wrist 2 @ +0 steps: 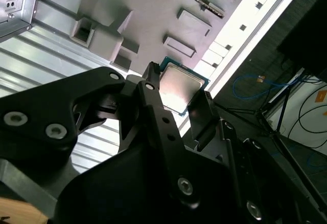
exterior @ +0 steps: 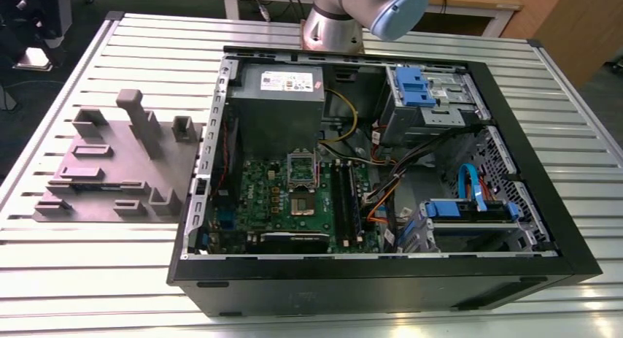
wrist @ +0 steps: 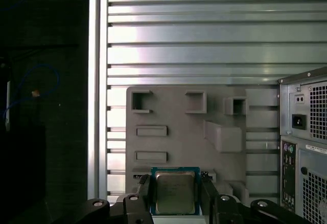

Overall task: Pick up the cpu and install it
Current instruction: 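Pick up the cpu and move it towards the insertion slot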

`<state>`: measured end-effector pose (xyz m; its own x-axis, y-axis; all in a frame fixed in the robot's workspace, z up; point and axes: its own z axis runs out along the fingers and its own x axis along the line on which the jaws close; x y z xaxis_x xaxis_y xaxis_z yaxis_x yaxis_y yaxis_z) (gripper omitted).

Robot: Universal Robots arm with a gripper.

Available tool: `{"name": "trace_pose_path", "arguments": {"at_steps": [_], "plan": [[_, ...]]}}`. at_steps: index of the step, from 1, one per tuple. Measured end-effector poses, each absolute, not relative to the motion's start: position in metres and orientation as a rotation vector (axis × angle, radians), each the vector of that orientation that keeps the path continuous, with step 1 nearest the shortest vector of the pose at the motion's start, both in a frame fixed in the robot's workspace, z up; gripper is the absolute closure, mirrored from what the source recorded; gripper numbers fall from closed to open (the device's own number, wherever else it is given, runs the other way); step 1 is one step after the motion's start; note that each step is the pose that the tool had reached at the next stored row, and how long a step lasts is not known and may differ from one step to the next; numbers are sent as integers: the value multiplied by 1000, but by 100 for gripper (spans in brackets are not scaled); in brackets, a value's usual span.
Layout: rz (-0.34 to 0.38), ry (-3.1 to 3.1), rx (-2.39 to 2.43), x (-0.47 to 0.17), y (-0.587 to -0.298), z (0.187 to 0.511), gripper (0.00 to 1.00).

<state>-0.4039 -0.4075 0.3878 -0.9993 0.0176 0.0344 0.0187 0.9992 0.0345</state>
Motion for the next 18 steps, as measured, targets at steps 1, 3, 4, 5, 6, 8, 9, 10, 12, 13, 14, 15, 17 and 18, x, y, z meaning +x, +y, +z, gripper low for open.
{"name": "trace_pose_path", "arguments": {"at_steps": [1,3,4,5,6,8,9,10,12,13,14,15,17,18], "plan": [[-54,-3107,-28,-404,-407,388,53],[-54,-3107,-28,-403,-407,388,53],[-54,-3107,-28,-403,-407,388,53],[-54,-3107,-28,-403,-407,388,53],[-54,-3107,-28,-403,-407,388,53],[-54,-3107,-28,-402,-407,388,53],[-54,-3107,-28,-402,-407,388,53],[-54,-3107,-28,-402,-407,388,53],[-54,-3107,-28,-401,-407,388,53],[-54,-3107,-28,-401,-407,388,53],[-54,-3107,-28,-401,-407,388,53],[-54,-3107,-28,-400,-407,388,53],[-54,-3107,-28,-400,-407,388,53],[-54,-3107,-28,-400,-407,388,53]]}}
